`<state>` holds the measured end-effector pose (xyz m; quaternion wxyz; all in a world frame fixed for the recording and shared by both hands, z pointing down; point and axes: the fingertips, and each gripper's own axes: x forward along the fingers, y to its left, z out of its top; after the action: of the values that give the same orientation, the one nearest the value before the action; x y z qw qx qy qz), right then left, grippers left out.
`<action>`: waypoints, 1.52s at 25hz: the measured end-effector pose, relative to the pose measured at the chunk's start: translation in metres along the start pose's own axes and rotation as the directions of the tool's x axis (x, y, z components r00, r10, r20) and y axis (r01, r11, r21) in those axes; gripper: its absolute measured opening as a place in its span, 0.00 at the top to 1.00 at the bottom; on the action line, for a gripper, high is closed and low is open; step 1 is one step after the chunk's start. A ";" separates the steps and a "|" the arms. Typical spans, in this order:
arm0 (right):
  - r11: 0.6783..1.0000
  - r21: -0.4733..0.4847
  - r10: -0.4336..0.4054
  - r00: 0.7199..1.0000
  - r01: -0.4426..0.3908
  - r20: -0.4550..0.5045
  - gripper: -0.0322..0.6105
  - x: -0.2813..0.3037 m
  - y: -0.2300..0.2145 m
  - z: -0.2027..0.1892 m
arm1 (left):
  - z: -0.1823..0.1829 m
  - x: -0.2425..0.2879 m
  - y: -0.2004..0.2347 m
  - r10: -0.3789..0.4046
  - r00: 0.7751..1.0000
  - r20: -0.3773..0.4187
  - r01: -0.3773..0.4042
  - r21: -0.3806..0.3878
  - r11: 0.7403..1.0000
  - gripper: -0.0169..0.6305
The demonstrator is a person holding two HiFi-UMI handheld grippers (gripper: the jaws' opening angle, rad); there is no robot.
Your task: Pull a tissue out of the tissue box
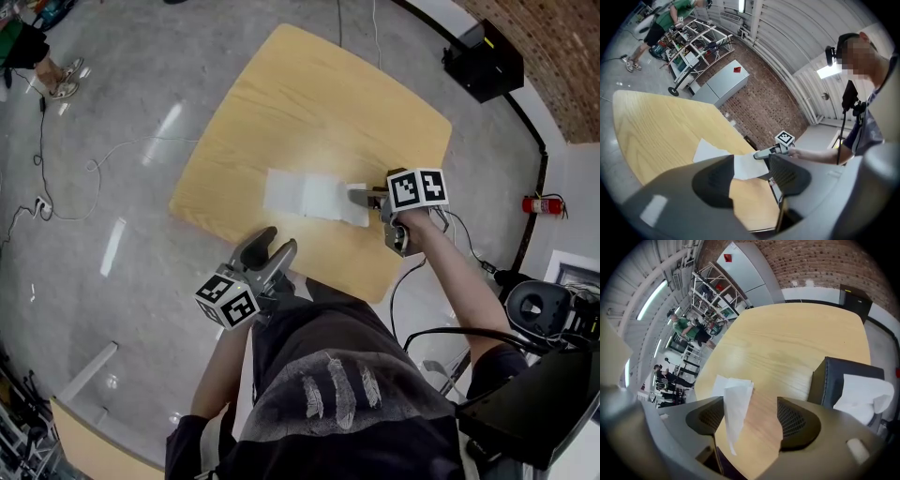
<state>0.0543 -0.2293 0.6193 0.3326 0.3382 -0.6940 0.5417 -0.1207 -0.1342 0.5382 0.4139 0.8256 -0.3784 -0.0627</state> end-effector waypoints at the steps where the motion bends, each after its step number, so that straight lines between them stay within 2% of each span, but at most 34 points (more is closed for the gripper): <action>1: 1.000 -0.021 -0.011 1.000 0.011 -0.003 0.37 0.000 -0.001 -0.001 | -0.001 0.000 0.001 0.000 1.000 -0.003 0.000 0.000 1.000 0.62; 4: 0.994 -0.102 -0.048 0.999 0.049 0.010 0.23 -0.004 -0.003 0.006 | -0.001 0.002 0.003 -0.005 1.000 -0.014 0.005 0.010 1.000 0.63; 6: 0.981 -0.173 -0.086 0.996 0.090 0.029 0.19 -0.008 -0.005 0.013 | -0.001 0.002 0.002 -0.008 1.000 -0.024 0.009 0.025 1.000 0.63; 8: 0.953 -0.256 -0.151 0.987 0.160 0.053 0.19 -0.015 -0.010 0.018 | -0.002 0.001 -0.001 -0.008 0.999 -0.035 0.009 0.042 0.999 0.63; 11: 0.897 -0.358 -0.242 0.966 0.258 0.090 0.18 -0.020 -0.017 0.023 | -0.003 -0.002 0.000 -0.001 0.999 -0.046 0.003 0.053 0.999 0.63; 14: 0.851 -0.400 -0.319 0.940 0.341 0.124 0.15 -0.023 -0.023 0.027 | -0.002 -0.004 0.002 0.008 0.999 -0.052 -0.005 0.058 0.998 0.63; 18: 0.727 -0.472 -0.489 0.858 0.499 0.155 0.14 -0.028 -0.041 0.026 | -0.003 -0.007 0.003 0.012 0.998 -0.066 -0.008 0.071 0.997 0.63; 20: 0.691 -0.481 -0.515 0.835 0.539 0.196 0.14 -0.030 -0.041 0.029 | -0.004 -0.007 0.002 0.012 0.998 -0.069 -0.007 0.074 0.997 0.63; 21: 0.696 -0.470 -0.506 0.835 0.543 0.215 0.14 -0.029 -0.040 0.030 | -0.005 -0.007 0.001 0.012 0.997 -0.070 -0.006 0.077 0.997 0.64; 22: 0.717 -0.445 -0.486 0.843 0.536 0.231 0.14 -0.028 -0.039 0.030 | -0.005 -0.007 -0.001 0.011 0.997 -0.071 -0.005 0.081 0.997 0.64; 25: 0.828 -0.288 -0.407 0.870 0.480 0.279 0.14 -0.034 -0.036 0.032 | -0.006 -0.012 -0.005 0.007 0.997 -0.071 0.000 0.097 0.995 0.64; 27: 0.871 -0.234 -0.373 0.891 0.432 0.258 0.14 -0.035 -0.036 0.029 | -0.006 -0.016 -0.002 0.005 0.997 -0.073 0.003 0.103 0.995 0.64; 30: 0.880 -0.225 -0.376 0.903 0.419 0.210 0.14 -0.033 -0.042 0.022 | -0.006 -0.014 0.003 -0.006 0.995 -0.102 0.018 0.122 0.992 0.64; 33: 0.867 -0.261 -0.387 0.904 0.424 0.181 0.15 -0.028 -0.039 0.016 | -0.012 0.005 -0.002 -0.021 0.985 -0.171 0.056 0.205 0.977 0.64; 36: 0.859 -0.281 -0.394 0.903 0.428 0.171 0.15 -0.028 -0.032 0.012 | -0.020 0.036 -0.010 -0.023 0.969 -0.246 0.108 0.340 0.934 0.64; 38: 0.838 -0.313 -0.419 0.894 0.448 0.158 0.15 -0.027 -0.033 0.007 | -0.033 0.067 -0.014 -0.017 0.946 -0.323 0.163 0.429 0.888 0.65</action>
<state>0.0955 -0.2395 0.6129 0.4707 0.4458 -0.6957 0.3092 -0.0517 -0.1538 0.5637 0.2622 0.9151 -0.2737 0.1376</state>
